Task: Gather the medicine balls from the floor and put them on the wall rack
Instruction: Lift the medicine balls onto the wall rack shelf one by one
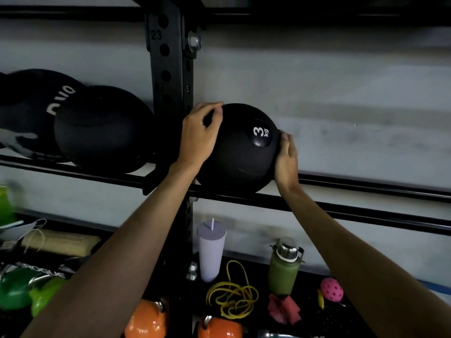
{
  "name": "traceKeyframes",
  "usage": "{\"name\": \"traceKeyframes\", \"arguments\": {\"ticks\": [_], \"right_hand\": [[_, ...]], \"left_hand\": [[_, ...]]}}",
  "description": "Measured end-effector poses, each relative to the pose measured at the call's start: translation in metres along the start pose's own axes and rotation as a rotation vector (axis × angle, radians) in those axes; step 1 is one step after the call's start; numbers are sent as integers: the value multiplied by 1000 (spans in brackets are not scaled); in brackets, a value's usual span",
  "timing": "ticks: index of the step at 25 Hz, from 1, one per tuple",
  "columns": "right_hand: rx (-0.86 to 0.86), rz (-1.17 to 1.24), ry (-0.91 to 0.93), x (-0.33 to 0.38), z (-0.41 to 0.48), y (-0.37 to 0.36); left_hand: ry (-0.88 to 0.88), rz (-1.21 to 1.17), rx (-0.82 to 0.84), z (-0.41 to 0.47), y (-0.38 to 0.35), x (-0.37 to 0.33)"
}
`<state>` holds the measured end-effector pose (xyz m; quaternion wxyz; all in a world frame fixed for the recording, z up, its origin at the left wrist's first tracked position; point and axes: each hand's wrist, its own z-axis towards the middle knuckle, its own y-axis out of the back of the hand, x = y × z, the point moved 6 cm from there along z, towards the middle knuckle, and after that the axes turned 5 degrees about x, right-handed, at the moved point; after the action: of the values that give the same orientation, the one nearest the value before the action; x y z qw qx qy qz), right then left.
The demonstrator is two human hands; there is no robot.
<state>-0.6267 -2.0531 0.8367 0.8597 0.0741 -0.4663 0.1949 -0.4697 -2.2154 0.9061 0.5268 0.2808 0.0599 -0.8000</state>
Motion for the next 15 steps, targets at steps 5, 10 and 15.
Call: {"name": "traceKeyframes", "arguments": {"ticks": [5, 10, 15], "right_hand": [[18, -66, -133, -24, -6, 5], [38, -235, -84, -6, -23, 22], [61, -557, 223, 35, -89, 78]], "left_hand": [[185, 26, 64, 13, -25, 15], [116, 210, 46, -3, -25, 6], [-363, 538, -10, -99, -53, -74]]}}
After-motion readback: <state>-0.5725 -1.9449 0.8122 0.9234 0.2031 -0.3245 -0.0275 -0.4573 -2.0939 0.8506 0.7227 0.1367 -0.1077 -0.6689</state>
